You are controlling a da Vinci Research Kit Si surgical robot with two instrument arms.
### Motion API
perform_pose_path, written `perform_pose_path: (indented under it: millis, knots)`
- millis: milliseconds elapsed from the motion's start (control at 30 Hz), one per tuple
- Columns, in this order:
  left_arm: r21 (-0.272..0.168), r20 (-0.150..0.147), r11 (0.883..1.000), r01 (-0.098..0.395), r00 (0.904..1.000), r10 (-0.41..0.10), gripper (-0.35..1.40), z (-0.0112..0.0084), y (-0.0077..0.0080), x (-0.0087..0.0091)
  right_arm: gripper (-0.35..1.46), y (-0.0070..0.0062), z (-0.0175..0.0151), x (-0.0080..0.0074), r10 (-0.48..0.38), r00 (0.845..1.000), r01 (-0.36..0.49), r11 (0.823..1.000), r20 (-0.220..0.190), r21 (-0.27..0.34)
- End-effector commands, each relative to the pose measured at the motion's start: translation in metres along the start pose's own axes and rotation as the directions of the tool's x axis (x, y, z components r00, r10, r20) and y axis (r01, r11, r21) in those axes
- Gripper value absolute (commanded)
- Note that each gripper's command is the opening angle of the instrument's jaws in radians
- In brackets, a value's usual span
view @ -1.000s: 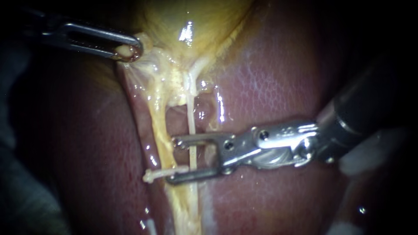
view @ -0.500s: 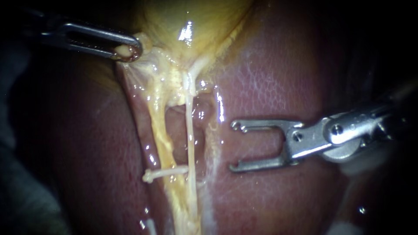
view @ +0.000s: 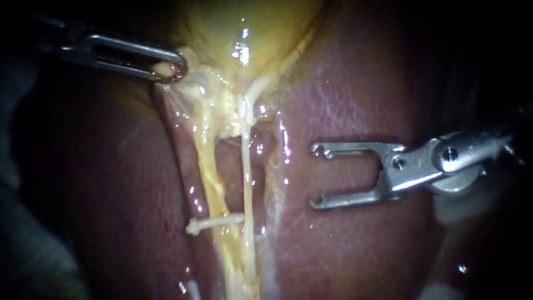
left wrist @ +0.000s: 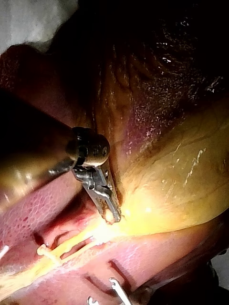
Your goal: Going back first clip left tube
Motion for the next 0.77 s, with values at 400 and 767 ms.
perform_pose_path:
  millis: [400, 767]
  knots:
    - [-0.016, 0.012, 1.0, -0.017, 0.9998, 0.017, -0.35, 0.0041, -0.0015, -0.0017, 0.5, 0.0, -0.0008, 0.0, -0.01, 1.0, 0.01, 1.0, -0.001, 0.004]
    - [-0.019, 0.014, 1.0, -0.017, 0.9997, 0.018, -0.35, 0.0042, -0.0016, -0.0017, 0.5, 0.0, -0.0008, 0.0001, -0.01, 1.0, 0.01, 1.0, -0.003, 0.013]
